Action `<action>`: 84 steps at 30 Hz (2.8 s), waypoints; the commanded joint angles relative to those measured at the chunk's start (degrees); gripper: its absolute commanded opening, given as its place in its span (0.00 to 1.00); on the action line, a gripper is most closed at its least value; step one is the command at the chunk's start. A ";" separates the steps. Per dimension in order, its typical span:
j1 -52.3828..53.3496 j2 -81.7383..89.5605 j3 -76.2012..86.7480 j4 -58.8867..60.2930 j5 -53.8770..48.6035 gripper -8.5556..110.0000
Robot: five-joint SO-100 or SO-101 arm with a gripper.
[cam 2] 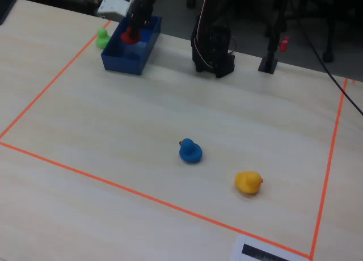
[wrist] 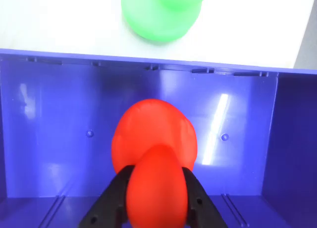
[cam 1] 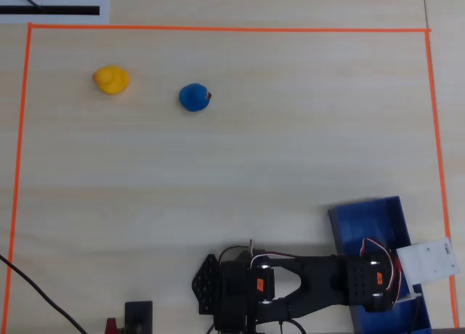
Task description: Grasp red duck and put it into box.
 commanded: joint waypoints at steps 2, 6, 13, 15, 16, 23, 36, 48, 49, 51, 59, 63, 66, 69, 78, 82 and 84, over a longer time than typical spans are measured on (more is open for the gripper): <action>-0.26 2.72 -2.37 -0.53 1.93 0.18; -0.18 3.08 -2.90 -0.62 2.99 0.19; 0.18 4.48 -3.08 0.00 3.52 0.29; 0.26 4.92 -3.16 0.62 3.60 0.33; 0.26 5.10 -3.52 1.05 3.96 0.35; -7.65 3.87 -15.91 -1.41 22.41 0.32; -52.65 -0.09 -51.59 37.62 22.06 0.07; -86.84 30.41 -8.44 47.99 13.97 0.07; -88.07 32.70 -5.54 47.99 13.97 0.07; -90.09 36.83 -0.26 47.90 13.89 0.07; -94.39 53.00 23.73 36.04 11.43 0.07; -95.27 60.82 34.37 32.96 9.67 0.07; -96.06 63.81 39.11 31.46 9.67 0.07; -96.24 66.27 43.07 28.04 9.67 0.07; -96.33 72.42 50.89 26.28 8.35 0.07; -97.12 78.13 51.86 32.61 8.70 0.07; -97.21 78.40 51.94 34.19 8.79 0.07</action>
